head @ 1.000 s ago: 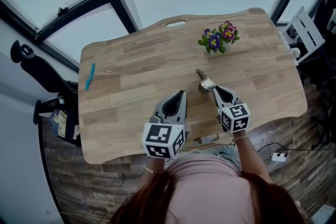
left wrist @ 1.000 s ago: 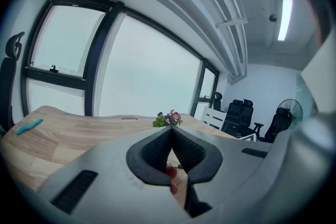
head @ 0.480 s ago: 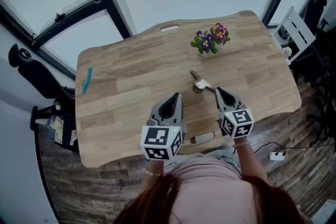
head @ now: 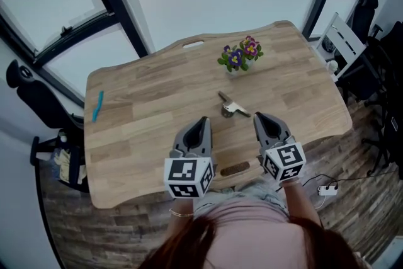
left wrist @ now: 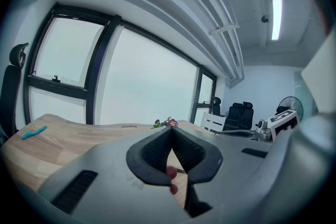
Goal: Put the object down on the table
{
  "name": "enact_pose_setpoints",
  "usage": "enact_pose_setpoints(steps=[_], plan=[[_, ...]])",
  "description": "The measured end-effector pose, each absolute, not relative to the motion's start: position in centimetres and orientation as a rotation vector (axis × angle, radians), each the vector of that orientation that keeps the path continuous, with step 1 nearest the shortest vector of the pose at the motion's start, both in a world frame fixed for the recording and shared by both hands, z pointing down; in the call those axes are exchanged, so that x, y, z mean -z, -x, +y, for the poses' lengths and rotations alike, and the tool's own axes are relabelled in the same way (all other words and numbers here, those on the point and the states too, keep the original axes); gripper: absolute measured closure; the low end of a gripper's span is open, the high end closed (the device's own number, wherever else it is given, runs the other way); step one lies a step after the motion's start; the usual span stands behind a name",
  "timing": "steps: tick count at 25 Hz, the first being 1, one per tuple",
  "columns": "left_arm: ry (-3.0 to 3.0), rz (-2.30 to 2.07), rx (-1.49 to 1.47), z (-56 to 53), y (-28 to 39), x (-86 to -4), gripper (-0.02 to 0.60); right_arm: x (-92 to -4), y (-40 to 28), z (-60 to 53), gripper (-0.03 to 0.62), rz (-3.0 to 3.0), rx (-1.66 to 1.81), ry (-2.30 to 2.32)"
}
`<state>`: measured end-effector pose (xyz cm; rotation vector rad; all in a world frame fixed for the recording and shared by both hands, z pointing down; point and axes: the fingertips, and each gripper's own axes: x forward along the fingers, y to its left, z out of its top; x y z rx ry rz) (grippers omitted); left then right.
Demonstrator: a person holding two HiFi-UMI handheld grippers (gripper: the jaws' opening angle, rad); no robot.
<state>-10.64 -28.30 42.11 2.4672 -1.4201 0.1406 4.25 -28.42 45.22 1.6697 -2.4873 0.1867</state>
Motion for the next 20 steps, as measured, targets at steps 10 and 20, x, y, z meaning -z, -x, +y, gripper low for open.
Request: enact_pose_setpoints(steps=[10, 20], plan=[[-2.488, -1.458, -0.135, -26.3, 6.8, -39.8, 0.580, -41.2, -5.9, -26.3, 0.594, -2.524, -0.030, -1.619], [-2.469, -1.527, -0.134, -22.1, 3.4, -37.3, 0.580, -37.3, -9.6, -22.9, 0.594, -2.628, -0.082, -1.644]])
